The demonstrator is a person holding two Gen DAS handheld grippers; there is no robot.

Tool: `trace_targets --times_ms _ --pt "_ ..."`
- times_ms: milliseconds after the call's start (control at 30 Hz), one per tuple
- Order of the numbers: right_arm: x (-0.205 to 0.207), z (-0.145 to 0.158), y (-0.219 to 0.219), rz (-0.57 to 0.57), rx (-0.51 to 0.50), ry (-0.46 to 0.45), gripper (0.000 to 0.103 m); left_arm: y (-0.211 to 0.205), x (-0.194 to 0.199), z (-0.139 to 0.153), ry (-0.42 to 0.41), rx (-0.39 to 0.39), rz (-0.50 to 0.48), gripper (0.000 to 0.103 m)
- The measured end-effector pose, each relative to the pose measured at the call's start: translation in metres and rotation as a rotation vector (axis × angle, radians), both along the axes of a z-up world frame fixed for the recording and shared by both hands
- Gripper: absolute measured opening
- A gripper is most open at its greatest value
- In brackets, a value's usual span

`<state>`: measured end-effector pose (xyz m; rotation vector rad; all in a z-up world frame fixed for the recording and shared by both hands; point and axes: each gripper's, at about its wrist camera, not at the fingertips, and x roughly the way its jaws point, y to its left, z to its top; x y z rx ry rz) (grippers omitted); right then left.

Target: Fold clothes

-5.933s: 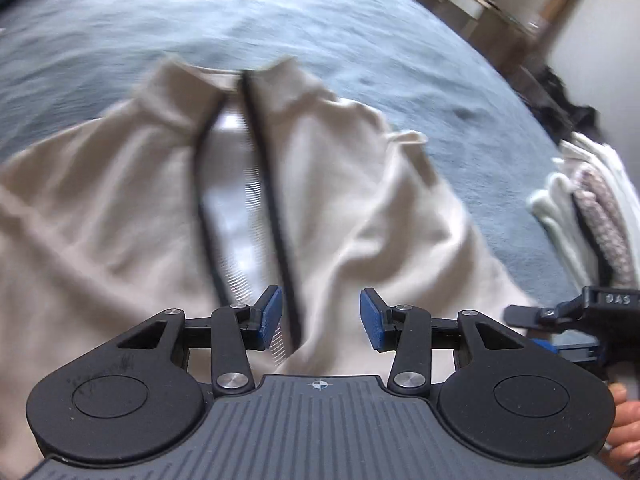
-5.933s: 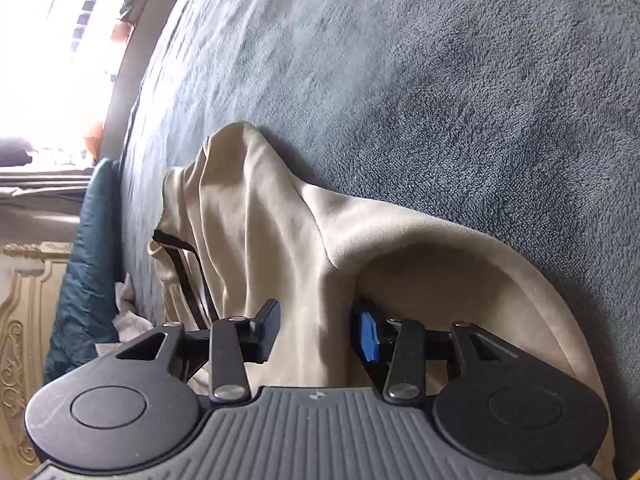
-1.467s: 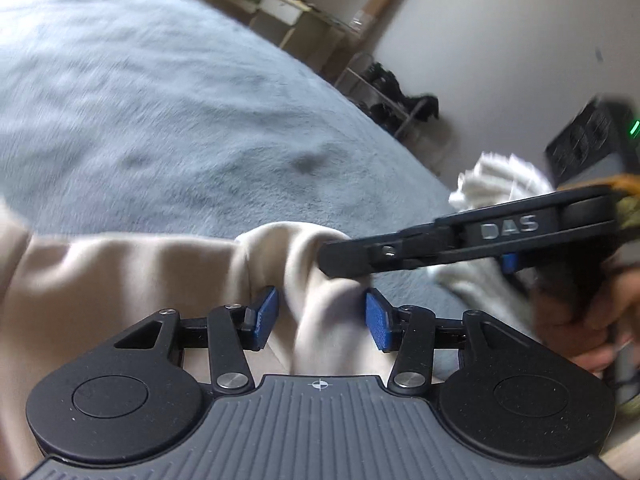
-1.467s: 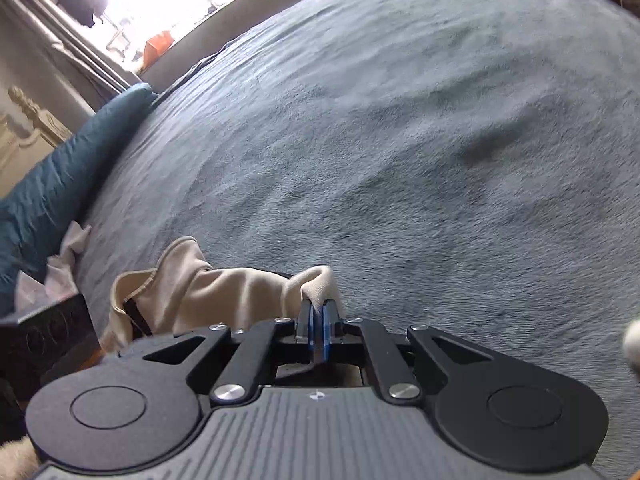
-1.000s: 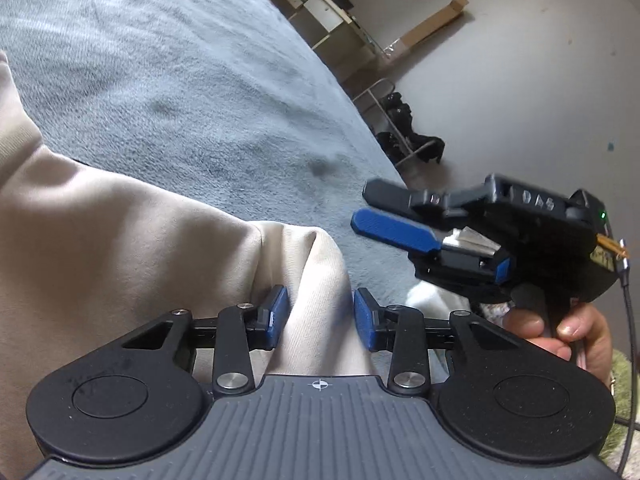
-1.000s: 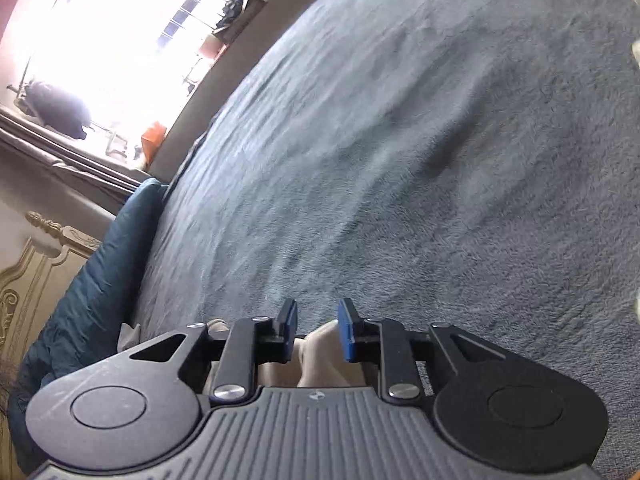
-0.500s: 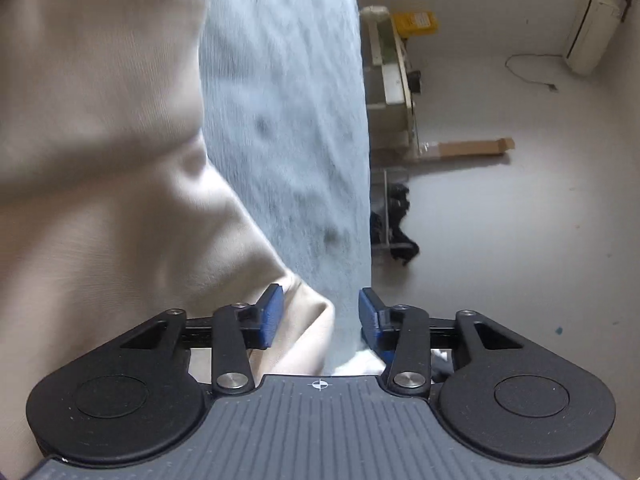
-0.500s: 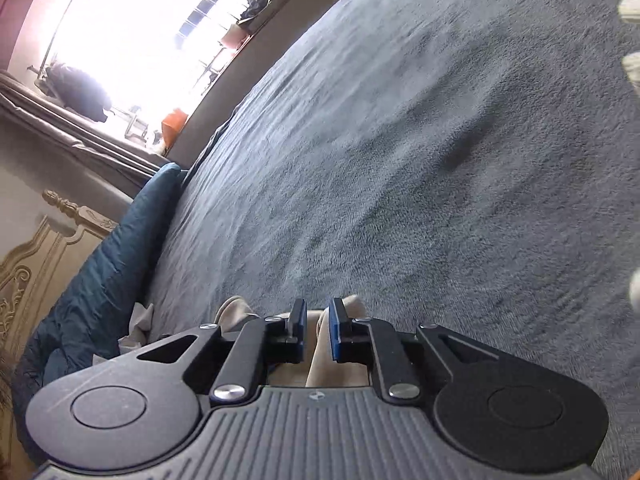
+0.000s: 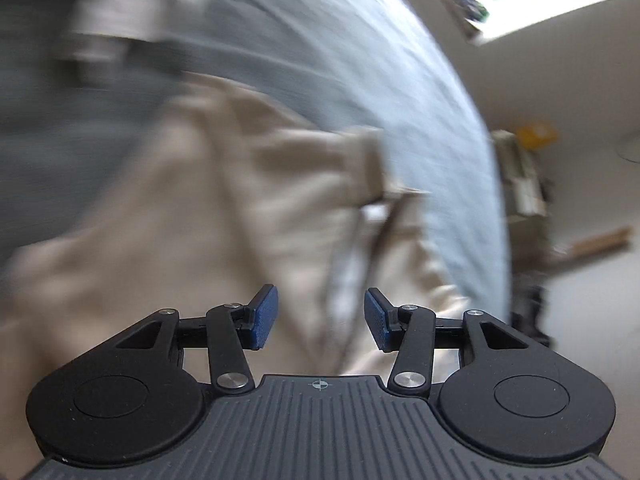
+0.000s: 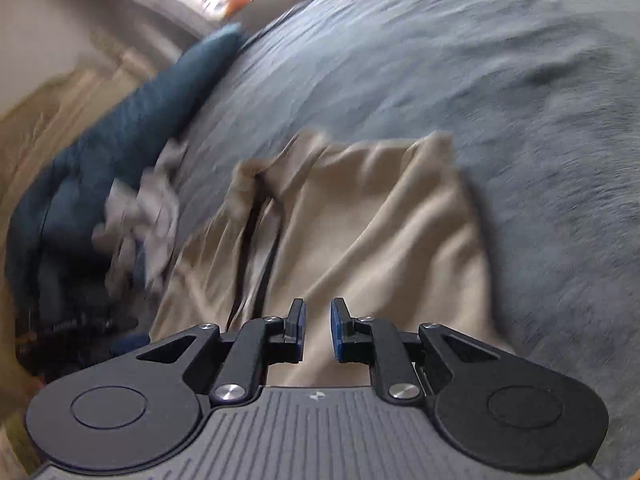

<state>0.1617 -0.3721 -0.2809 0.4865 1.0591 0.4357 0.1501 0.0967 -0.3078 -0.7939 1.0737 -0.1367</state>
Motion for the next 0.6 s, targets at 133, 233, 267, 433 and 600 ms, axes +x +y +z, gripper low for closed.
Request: trace_targets --times_ms 133,233,267,433,600 --pt "-0.045 -0.002 0.045 0.100 -0.004 0.113 0.021 0.027 -0.058 -0.002 0.120 0.113 0.005 0.048" --pt "-0.075 -0.015 0.062 0.031 0.092 0.275 0.029 0.028 -0.084 -0.017 0.173 0.089 -0.017 0.054" --pt "-0.083 -0.020 0.066 -0.014 0.134 0.333 0.030 0.026 -0.089 -0.022 0.187 0.084 -0.027 0.054" --pt "-0.113 -0.052 0.087 -0.221 0.314 0.544 0.046 0.018 -0.093 -0.032 0.156 0.051 -0.099 0.058" --pt "-0.126 -0.082 0.120 -0.320 0.330 0.622 0.046 0.006 -0.083 -0.037 0.094 0.125 -0.201 0.062"
